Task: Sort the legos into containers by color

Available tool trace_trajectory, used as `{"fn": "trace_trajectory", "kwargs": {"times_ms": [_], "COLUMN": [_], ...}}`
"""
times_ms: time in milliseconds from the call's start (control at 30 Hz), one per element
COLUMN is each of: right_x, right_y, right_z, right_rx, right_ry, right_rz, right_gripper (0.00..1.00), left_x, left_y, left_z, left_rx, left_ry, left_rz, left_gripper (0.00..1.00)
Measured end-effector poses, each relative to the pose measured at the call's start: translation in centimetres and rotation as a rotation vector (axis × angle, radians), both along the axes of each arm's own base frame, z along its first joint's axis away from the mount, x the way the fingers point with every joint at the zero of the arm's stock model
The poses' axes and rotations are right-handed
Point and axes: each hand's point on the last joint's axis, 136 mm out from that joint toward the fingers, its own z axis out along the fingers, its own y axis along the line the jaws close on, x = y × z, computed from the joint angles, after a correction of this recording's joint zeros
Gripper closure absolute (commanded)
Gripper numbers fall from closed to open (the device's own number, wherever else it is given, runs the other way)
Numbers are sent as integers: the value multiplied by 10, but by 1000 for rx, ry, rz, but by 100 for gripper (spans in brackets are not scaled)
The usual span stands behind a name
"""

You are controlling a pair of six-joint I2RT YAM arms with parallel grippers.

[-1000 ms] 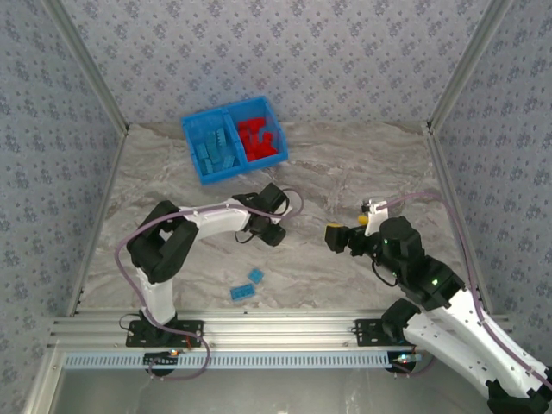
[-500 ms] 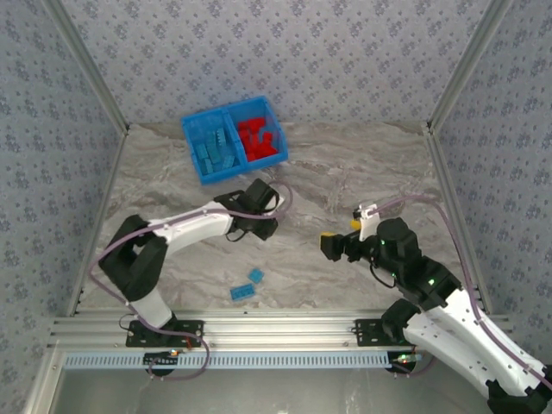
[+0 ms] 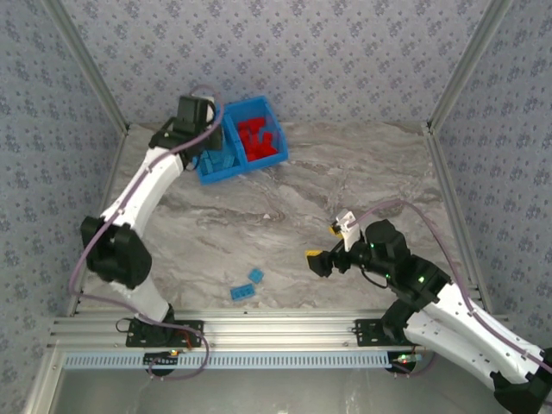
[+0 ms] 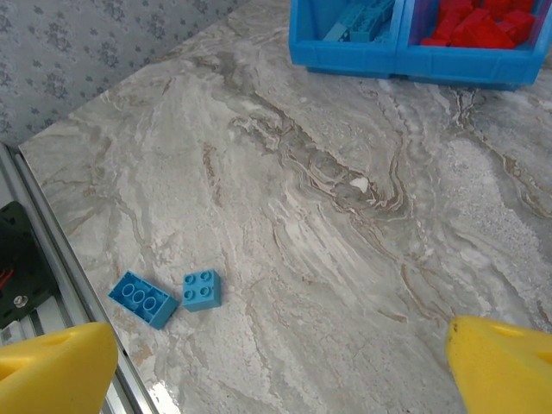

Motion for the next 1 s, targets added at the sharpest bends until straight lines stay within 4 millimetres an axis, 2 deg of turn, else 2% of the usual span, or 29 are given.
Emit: {"fn": "trace_trajectory", "kwargs": {"times_ms": [100,200,367,467,567,633,767,1000], "right_x": [1,2,6,7,9,11,13,16], "right_y": [1,0,-3,-5,-10,-12,-16,-19], "right_z": [-3,-3,-4,-6,-6,-5,-5,-7], "right_rx": [-10,-7,0,4,9,16,20,12], "right_ry": [7,10,26,50,75,87,109,113], "right_rz": [-4,-15,-58,-84,-128,-155,-194,-217], "right_gripper": [0,0,0,0,0,0,0,0], "left_x": [35,66,103,111,111,108,107,101], "left_y": [23,32,15,6,1,-3,-13,-19], "left_z": [-21,-50,-95,-116,-132,-138,-139,-137], "left_rx": [-12,-22,-78,-125,-172,-204,-262,-283], "left_ry": [55,124,214,260,304,332,348,361], "left_rz": [85,128,124,134,159,165,150,126], "left_gripper": [90,88,82,78,75,69,57,49]}}
